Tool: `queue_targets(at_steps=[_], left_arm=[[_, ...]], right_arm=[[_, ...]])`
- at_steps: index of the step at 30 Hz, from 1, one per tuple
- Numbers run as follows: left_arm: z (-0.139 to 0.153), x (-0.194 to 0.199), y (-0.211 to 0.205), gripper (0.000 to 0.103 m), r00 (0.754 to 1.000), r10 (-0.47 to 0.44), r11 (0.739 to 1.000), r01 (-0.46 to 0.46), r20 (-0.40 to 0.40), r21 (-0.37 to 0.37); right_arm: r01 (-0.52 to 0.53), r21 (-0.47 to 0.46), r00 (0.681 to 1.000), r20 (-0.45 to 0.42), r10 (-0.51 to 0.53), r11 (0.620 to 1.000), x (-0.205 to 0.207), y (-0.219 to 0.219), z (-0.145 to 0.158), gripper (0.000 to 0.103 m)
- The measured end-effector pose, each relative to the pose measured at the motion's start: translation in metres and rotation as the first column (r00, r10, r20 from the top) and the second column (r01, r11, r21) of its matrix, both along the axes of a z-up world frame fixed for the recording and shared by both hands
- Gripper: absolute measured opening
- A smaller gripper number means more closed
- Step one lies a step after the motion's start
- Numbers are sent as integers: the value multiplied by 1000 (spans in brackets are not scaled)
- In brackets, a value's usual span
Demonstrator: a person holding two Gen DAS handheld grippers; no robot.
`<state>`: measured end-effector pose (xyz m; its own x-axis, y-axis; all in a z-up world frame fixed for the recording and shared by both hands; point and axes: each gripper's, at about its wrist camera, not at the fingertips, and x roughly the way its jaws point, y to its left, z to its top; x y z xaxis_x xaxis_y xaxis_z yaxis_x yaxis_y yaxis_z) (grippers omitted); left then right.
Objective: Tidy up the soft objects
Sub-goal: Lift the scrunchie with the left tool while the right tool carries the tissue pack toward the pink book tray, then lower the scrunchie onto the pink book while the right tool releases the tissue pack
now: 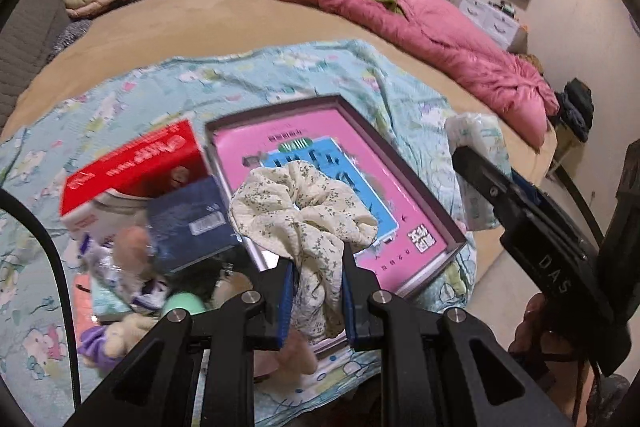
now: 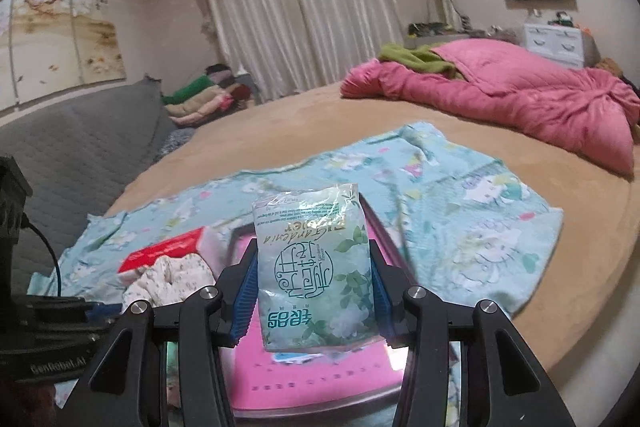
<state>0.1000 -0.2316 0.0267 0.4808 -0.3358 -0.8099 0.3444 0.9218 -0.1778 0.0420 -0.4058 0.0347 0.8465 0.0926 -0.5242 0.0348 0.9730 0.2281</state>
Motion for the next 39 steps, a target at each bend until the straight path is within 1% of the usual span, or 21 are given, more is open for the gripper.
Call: queue_targets(at_steps=[3, 6, 12, 14, 19, 29, 36, 39], left_arm=[[-14, 5, -13, 21, 999, -24, 1000, 24, -40, 7], [-26, 8, -25, 21, 997, -46, 999, 48, -63, 26], [-50, 17, -40, 21, 989, -74, 996, 81, -126, 48], [-55, 19, -43, 21, 988, -81, 995, 88, -135, 53], [-67, 21, -49, 21, 982, -93, 992, 105, -163, 64], [-84, 25, -51, 22, 974, -96, 991, 113, -205, 70], [-85, 24, -51, 23, 973, -100, 991, 116, -209, 61], [-84, 24, -51, 27, 972, -104, 991, 119, -209, 61]], right_arm=[[25, 6, 999, -39, -24, 1000, 4, -8, -9, 50], [38, 15, 997, -64, -37, 999, 8, -15, -17, 50], [19, 8, 990, -142, -18, 1000, 20, -18, -37, 50], [12, -5, 984, -177, -13, 1000, 25, -15, -45, 50], [8, -28, 974, -226, -14, 1000, 33, -15, -59, 50], [16, -42, 940, -339, -30, 999, 46, -17, -87, 51], [35, -51, 933, -357, -51, 998, 48, -20, -91, 53], [39, -56, 931, -361, -57, 998, 48, -20, -92, 53]])
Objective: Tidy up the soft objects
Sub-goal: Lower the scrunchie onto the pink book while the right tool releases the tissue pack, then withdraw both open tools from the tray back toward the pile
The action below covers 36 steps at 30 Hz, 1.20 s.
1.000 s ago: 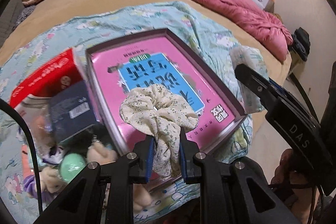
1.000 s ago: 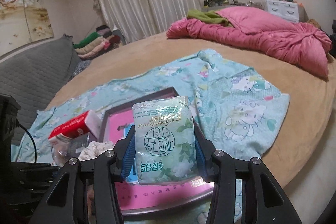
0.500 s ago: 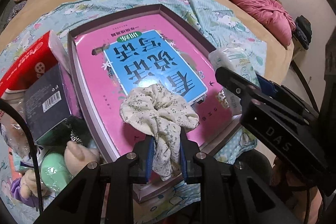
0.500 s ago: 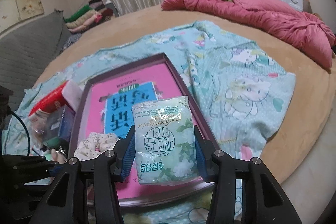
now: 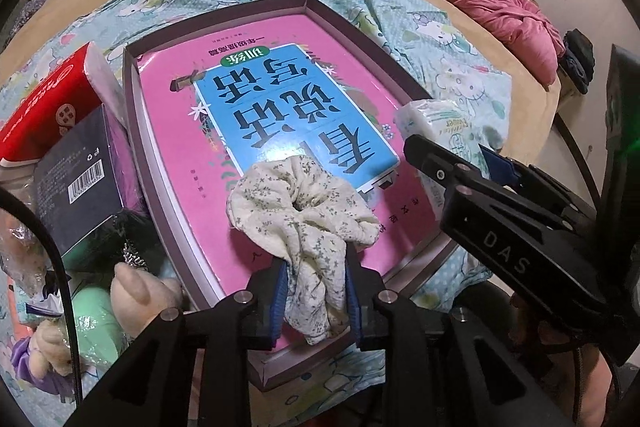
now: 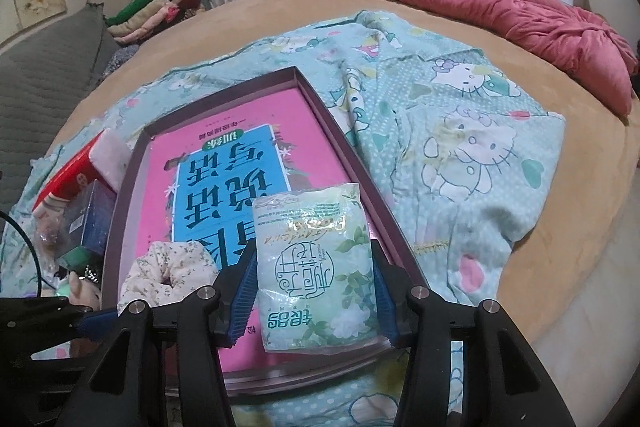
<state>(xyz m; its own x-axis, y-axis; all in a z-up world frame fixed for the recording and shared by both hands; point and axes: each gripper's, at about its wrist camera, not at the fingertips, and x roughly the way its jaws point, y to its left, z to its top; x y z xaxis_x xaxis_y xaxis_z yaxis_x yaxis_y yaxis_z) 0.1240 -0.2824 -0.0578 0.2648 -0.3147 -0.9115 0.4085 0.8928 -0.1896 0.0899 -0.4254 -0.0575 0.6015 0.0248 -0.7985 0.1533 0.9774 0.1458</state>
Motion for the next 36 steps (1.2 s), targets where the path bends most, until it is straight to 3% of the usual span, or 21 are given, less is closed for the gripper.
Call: queue_targets(at_steps=[4, 8, 11, 18, 28, 36], left_arm=[[1, -2, -1, 28, 1000, -12, 1000, 12, -4, -9], [4, -4, -1, 40, 1000, -16, 1000, 16, 5, -13], [5, -5, 1, 41, 1000, -9, 1000, 9, 8, -2], [16, -9, 8, 50, 999, 3, 1000, -2, 39, -25], [38, -13, 20, 67, 993, 47, 999, -46, 110, -10], [51, -14, 33, 71, 985, 94, 996, -91, 145, -24]], right_arm=[[3, -4, 1000, -9, -3, 1000, 1, 0, -1, 53], [5, -12, 1000, -4, -5, 1000, 1, 1, 0, 60], [1, -18, 1000, 5, 0, 1000, 0, 3, 1, 61], [11, -3, 998, 69, -11, 1000, -5, 1, 12, 74], [-9, -60, 989, 149, 17, 998, -10, 11, 31, 75], [-9, -82, 984, 176, 23, 997, -14, 13, 37, 76]])
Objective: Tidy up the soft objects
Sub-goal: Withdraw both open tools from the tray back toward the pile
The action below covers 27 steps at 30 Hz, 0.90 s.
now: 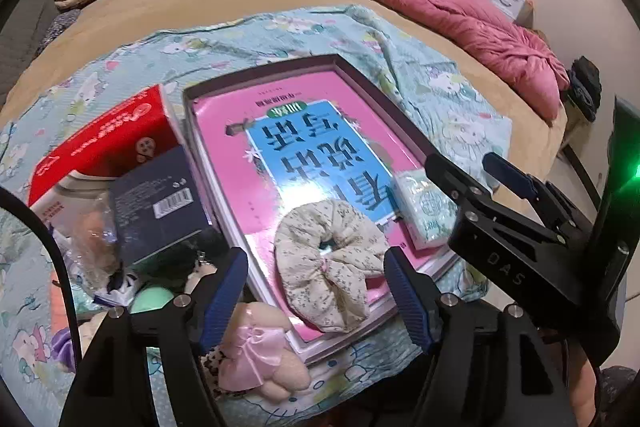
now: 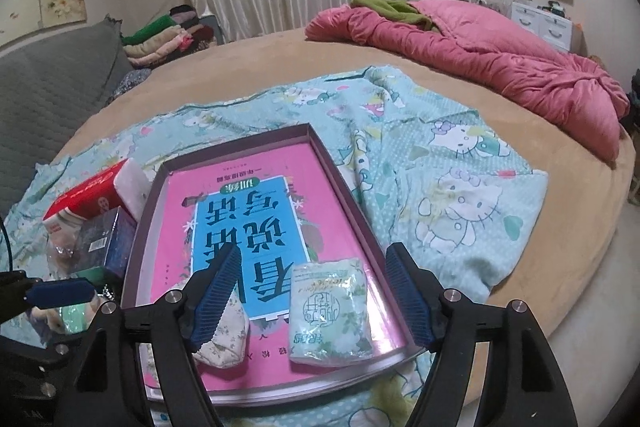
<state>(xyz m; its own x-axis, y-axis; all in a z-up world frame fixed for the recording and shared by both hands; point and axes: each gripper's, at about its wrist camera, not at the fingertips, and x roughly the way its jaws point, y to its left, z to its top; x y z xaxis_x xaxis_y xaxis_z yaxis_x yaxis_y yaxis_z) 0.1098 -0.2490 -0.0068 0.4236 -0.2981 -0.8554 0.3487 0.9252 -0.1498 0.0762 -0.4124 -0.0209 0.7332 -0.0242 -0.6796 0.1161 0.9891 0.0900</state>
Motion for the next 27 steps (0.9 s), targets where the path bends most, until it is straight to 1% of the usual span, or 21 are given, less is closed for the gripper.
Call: queue_targets(at_steps=[4, 9, 14, 17, 21, 24, 27], left_arm=[[8, -1, 9, 73, 1000, 23, 1000, -22, 18, -15], [20, -2, 24, 74, 997, 56, 998, -55, 44, -24], [33, -3, 51, 74, 992, 103, 994, -101, 65, -34], [42, -3, 74, 74, 985, 149, 989, -147, 87, -33], [51, -4, 107, 74, 973, 207, 978, -203, 100, -51], [56, -9, 130, 74, 962, 247, 969, -243, 118, -45], [59, -14, 154, 74, 950, 284, 959, -281, 127, -39]], right_arm=[[-7, -3, 1000, 24, 7, 1000, -3, 2, 6, 76], [-26, -16, 998, 53, 27, 1000, -8, 9, 16, 76], [-52, -25, 996, 72, 53, 998, -12, 18, 25, 76], [-78, -17, 993, 93, 79, 997, -16, 26, 35, 76], [-133, -13, 984, 121, 134, 991, -24, 47, 51, 76], [-178, -8, 977, 121, 178, 984, -28, 65, 58, 76], [-223, -29, 968, 110, 224, 975, -34, 86, 62, 76]])
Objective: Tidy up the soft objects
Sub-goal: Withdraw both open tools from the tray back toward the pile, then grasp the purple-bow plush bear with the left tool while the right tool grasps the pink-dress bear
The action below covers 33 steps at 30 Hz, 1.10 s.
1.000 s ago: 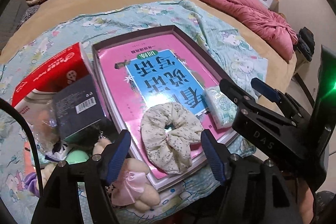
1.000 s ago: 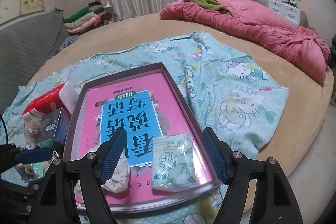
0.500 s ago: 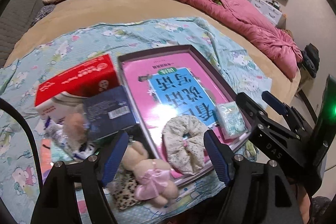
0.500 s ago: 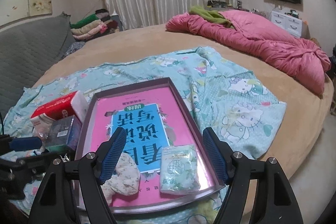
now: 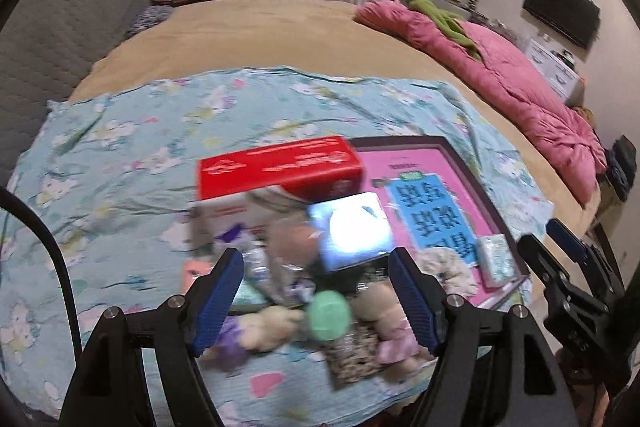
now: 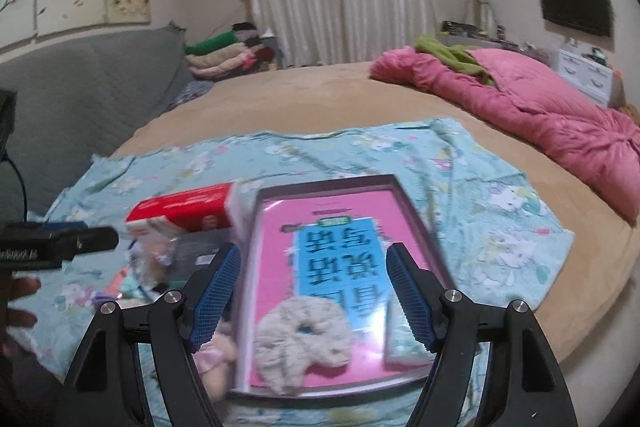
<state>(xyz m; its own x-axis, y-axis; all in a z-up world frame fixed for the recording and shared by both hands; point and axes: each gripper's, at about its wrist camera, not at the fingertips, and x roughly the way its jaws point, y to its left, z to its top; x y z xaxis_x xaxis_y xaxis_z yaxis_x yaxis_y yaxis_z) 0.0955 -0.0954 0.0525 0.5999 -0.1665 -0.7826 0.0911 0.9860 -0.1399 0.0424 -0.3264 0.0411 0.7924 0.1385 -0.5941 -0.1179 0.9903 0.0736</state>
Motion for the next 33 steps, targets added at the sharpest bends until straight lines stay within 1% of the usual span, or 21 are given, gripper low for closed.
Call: queue_targets(at_steps=[6, 11, 14, 17, 21, 27, 28, 29, 33], left_arm=[[-3, -9, 50, 74, 995, 94, 996, -94, -12, 13], [-7, -20, 92, 74, 988, 154, 987, -155, -26, -30], [-11, -25, 111, 74, 983, 179, 983, -181, -36, -44], [-18, -31, 126, 74, 979, 196, 978, -199, -50, -58], [-28, -34, 129, 74, 984, 172, 983, -175, -55, -54], [-43, -35, 101, 75, 998, 53, 999, -53, -37, 0], [-47, -35, 95, 77, 999, 36, 999, -36, -35, 10], [-50, -35, 92, 79, 999, 26, 1000, -26, -33, 15], [-64, -33, 79, 79, 999, -8, 1000, 9, -39, 26]], right_arm=[[-66, -39, 997, -32, 65, 997, -8, 36, 0, 76], [-93, -76, 994, -58, 89, 993, -10, 56, -3, 76], [-115, -70, 991, -82, 109, 991, -12, 64, -6, 76], [-138, -87, 986, -102, 129, 987, -13, 73, -10, 76], [-161, -111, 981, -130, 146, 981, -15, 84, -17, 76], [-177, -125, 972, -180, 153, 976, -17, 90, -29, 76], [-179, -130, 970, -189, 152, 975, -17, 90, -32, 76], [-181, -136, 967, -203, 152, 974, -17, 91, -36, 76], [-190, -167, 959, -242, 147, 967, -12, 96, -48, 76]])
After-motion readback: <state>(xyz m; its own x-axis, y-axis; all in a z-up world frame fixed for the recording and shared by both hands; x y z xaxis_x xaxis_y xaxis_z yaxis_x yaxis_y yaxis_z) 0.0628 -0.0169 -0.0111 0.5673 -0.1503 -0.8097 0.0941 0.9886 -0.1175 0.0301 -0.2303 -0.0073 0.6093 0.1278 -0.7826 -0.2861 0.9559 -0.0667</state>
